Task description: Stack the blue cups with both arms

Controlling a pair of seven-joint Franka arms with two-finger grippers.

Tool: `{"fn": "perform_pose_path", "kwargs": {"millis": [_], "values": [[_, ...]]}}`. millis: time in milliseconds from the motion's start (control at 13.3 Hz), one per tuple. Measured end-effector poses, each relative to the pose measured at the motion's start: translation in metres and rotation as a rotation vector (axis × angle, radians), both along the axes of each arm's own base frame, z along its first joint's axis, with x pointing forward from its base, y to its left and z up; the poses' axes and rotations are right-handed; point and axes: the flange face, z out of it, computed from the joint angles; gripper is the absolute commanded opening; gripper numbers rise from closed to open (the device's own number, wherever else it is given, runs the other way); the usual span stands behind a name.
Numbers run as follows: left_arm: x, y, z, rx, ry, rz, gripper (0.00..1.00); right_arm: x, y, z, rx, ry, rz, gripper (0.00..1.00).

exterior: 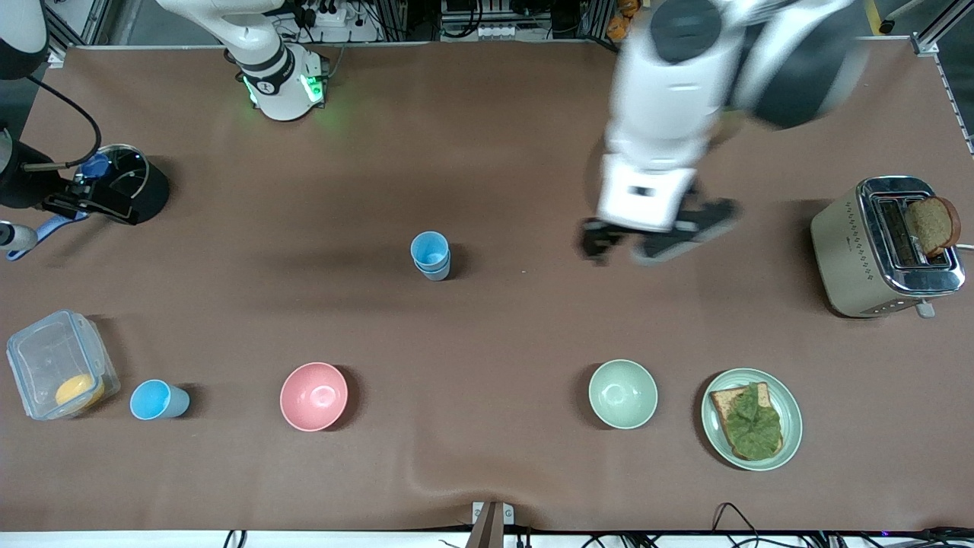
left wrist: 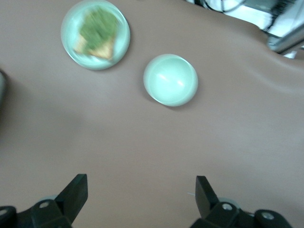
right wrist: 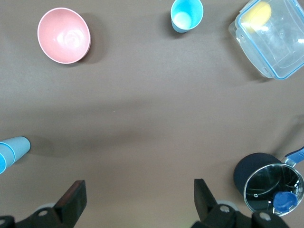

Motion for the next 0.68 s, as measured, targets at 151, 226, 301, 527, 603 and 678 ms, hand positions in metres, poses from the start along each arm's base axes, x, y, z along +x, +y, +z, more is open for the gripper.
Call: {"fn": "perform_pose_path", "kwargs": {"millis": [151, 226, 301, 527, 603, 678], "values": [[0.016, 0.071, 0.015, 0.041, 0.037, -0.121, 1.0, 0.0, 0.001, 0.0, 0.0, 0.0, 0.001, 1.0], [0.019, 0.096, 0.019, 0.048, 0.061, -0.17, 1.0, 0.0, 0.001, 0.0, 0.0, 0.0, 0.002, 1.0], [0.02, 0.116, 0.023, 0.039, 0.083, -0.211, 1.0, 0.0, 0.001, 0.0, 0.0, 0.0, 0.002, 1.0], [0.019, 0.159, 0.036, -0.009, 0.118, -0.275, 1.0, 0.0, 0.001, 0.0, 0.0, 0.0, 0.002, 1.0], [0.017, 0.169, 0.04, -0.015, 0.124, -0.277, 1.0, 0.0, 0.001, 0.0, 0.0, 0.0, 0.002, 1.0], [0.015, 0.175, 0.042, -0.02, 0.13, -0.274, 1.0, 0.0, 0.001, 0.0, 0.0, 0.0, 0.002, 1.0]]}}
